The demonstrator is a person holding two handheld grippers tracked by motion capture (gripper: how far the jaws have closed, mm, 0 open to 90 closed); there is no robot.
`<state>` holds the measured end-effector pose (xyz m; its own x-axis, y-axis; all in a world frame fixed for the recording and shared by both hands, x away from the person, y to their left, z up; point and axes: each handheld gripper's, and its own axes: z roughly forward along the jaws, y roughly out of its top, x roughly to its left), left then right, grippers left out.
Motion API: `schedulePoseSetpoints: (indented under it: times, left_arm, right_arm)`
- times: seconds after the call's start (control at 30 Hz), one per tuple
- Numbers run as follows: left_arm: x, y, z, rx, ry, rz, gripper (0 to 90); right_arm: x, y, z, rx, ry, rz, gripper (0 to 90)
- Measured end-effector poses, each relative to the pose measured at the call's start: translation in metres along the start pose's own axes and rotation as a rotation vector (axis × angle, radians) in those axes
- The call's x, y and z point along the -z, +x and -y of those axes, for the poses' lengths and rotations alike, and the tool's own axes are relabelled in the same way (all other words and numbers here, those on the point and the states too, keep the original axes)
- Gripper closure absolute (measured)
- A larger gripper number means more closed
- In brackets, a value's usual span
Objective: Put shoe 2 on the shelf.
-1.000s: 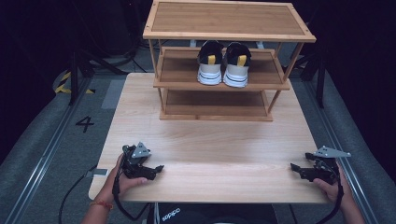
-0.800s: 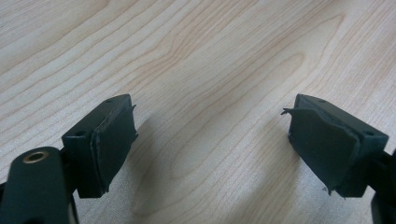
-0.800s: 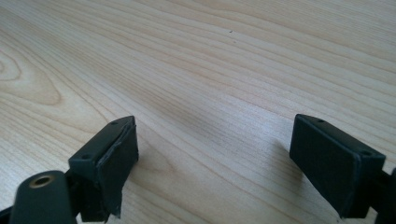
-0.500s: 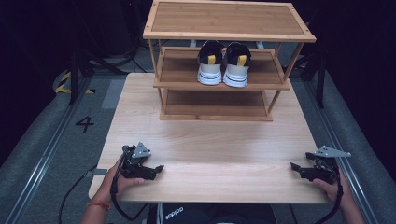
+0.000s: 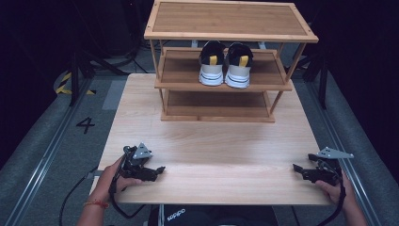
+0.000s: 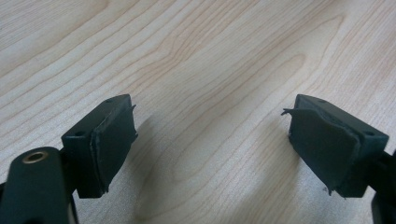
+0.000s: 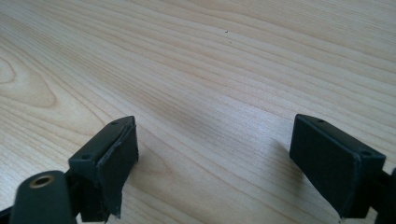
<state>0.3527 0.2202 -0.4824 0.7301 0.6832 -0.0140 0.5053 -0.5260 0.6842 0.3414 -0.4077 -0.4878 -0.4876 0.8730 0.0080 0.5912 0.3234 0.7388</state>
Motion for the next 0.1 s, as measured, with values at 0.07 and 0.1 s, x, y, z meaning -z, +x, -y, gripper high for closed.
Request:
schedulePoseSetpoints:
  times: [0.07, 0.1]
  left_arm:
    - [0.0, 0.0, 0.0, 0.0, 0.0, 0.0, 15.2]
    - [0.0, 0.0, 0.0, 0.0, 0.001, 0.0, 15.1]
  right_arm:
    - [0.0001, 0.0001, 0.0, -0.003, -0.001, 0.0, 15.9]
    - [0.0001, 0.0, 0.0, -0.003, -0.001, 0.0, 16.0]
